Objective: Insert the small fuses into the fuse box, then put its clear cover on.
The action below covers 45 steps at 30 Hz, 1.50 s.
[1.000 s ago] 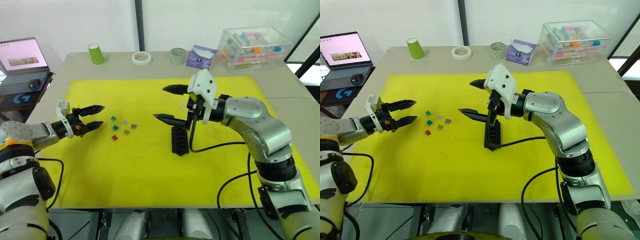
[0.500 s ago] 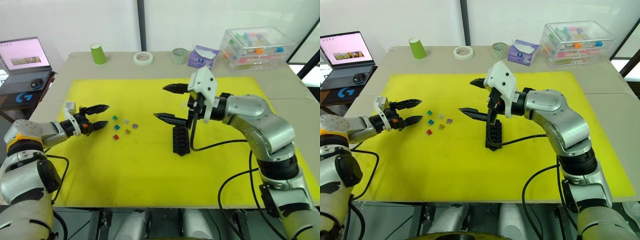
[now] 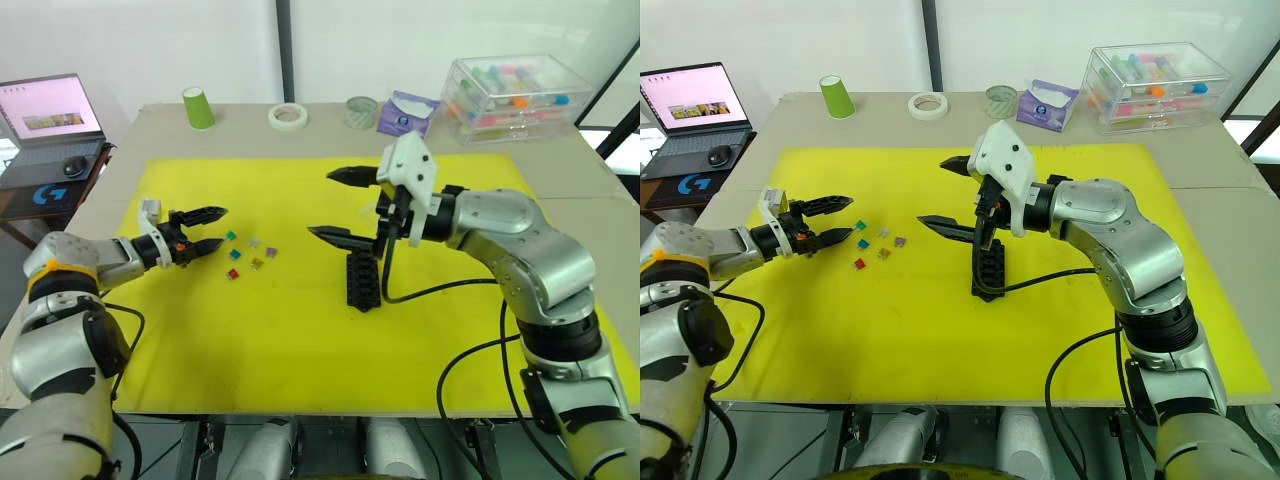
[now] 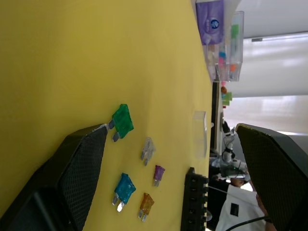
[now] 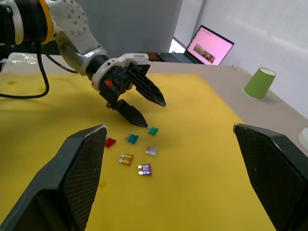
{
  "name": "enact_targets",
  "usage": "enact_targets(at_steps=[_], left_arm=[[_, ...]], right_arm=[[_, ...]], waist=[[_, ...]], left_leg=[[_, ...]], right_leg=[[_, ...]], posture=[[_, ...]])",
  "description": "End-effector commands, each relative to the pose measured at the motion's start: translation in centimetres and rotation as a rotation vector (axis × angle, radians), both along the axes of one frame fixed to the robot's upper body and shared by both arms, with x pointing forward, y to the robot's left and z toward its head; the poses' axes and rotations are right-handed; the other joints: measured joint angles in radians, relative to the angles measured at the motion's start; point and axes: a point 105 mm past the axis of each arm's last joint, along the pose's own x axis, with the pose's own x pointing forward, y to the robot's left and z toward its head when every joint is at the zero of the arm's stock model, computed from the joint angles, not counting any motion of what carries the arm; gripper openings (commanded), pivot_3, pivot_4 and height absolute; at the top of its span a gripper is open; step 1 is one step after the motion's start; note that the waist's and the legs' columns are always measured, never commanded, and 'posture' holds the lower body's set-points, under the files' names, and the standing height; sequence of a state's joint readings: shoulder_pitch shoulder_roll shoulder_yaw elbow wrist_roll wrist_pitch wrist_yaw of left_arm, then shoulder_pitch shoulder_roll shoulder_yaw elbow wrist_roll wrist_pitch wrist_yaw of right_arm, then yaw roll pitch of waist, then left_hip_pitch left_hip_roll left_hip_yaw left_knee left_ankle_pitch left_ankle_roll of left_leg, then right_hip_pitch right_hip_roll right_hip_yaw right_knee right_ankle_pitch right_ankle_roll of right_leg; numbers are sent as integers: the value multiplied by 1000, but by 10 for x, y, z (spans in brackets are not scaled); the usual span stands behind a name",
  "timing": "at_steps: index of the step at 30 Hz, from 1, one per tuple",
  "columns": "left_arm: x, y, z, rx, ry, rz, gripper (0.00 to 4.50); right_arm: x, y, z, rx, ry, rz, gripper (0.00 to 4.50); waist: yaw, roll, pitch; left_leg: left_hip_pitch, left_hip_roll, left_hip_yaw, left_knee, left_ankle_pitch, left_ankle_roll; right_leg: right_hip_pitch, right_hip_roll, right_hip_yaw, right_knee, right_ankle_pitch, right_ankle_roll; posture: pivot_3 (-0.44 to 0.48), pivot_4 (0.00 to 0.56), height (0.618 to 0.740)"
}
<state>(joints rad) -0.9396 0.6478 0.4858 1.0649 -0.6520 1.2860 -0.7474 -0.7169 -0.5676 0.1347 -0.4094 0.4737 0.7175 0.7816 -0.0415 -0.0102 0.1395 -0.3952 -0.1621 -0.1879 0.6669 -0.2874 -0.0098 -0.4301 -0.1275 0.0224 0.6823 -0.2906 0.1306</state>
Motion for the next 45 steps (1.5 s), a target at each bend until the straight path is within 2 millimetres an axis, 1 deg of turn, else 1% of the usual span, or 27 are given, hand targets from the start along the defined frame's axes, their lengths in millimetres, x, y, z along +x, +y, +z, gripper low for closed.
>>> enact_targets(at_steps=[1,7,15,27,37,40,42,45], left_arm=[[2,-5,0,5,1,-16,4490],[4,-7,-1,19,1,-14,4490],[6,-10,-8,28,11,-11,4490],[10,-18,-8,26,-4,-23,4490],[12,-20,-8,44,-22,-31,4490],[12,-20,-9,50,-20,-34,3951],[11,-19,-11,60,-10,-32,3305],[12,-18,-14,68,1,-22,3305]], right_arm=[[-5,-3,16,15,-72,-5,4449],[-4,-4,18,18,-74,-8,4449],[-4,-4,17,19,-74,-10,4449],[-4,-4,17,14,-77,-11,4449],[-5,-3,17,16,-79,-9,4449],[-5,-3,17,17,-78,-11,4500],[-5,-3,17,18,-78,-12,4500],[-5,-3,17,18,-77,-12,4500]], waist=[[0,0,0],[1,0,0],[5,0,0],[19,0,0],[27,0,0],[27,0,0],[26,0,0],[25,0,0]], left_leg=[[0,0,0,0,0,0],[0,0,0,0,0,0],[0,0,0,0,0,0],[0,-1,0,1,0,0],[0,-1,0,1,0,0],[0,-1,0,1,0,0],[0,-1,0,1,0,0],[0,-1,0,1,0,0]], right_leg=[[0,0,0,0,0,0],[0,0,0,0,0,0],[0,0,0,0,0,0],[1,0,0,0,0,0],[1,-1,0,0,0,0],[1,-1,0,0,0,0],[1,-1,0,0,0,0],[1,-1,0,0,0,0]], posture=[[0,150,740],[0,150,740],[0,150,740],[0,150,740],[0,150,740],[0,150,740],[0,150,740],[0,150,740]])
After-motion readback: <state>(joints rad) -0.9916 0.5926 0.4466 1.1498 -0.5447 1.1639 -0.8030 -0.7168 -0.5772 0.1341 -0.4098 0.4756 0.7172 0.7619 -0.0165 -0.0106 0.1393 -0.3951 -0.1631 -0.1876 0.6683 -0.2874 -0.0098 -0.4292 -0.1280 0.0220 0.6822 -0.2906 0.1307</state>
